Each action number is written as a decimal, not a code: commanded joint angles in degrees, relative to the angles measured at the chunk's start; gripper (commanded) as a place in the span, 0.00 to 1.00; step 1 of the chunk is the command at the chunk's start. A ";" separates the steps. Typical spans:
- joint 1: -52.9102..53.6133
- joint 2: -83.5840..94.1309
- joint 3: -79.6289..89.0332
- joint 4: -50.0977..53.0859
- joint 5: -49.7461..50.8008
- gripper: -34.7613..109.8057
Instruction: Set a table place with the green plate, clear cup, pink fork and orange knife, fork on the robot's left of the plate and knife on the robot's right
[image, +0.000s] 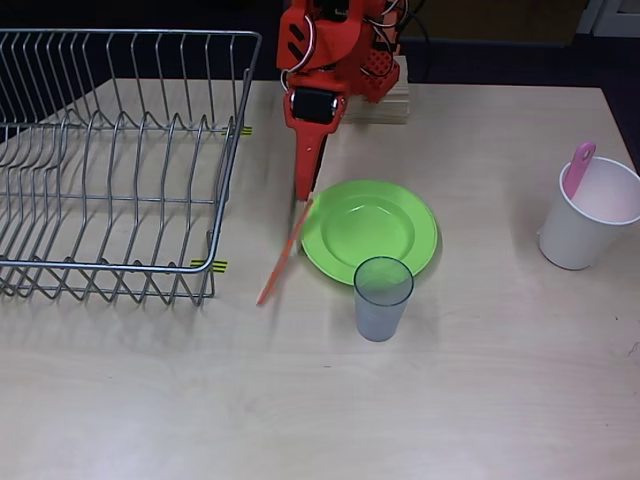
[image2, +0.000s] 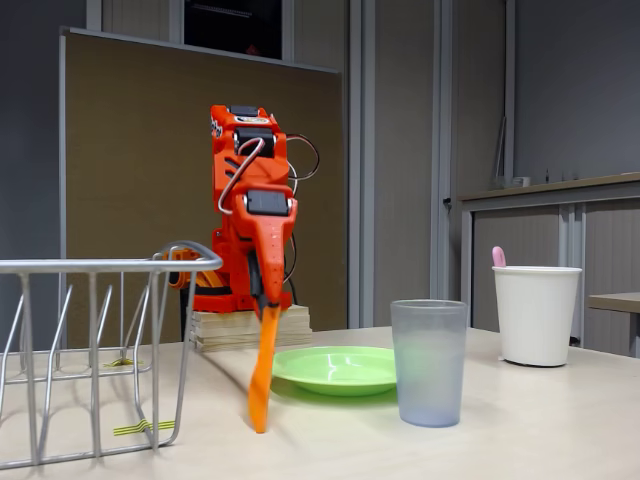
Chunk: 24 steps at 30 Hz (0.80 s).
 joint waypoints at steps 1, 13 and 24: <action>1.41 1.76 0.00 1.41 0.26 0.34; 0.26 2.90 -1.85 3.34 1.14 0.34; -13.54 4.22 -21.09 23.38 16.96 0.33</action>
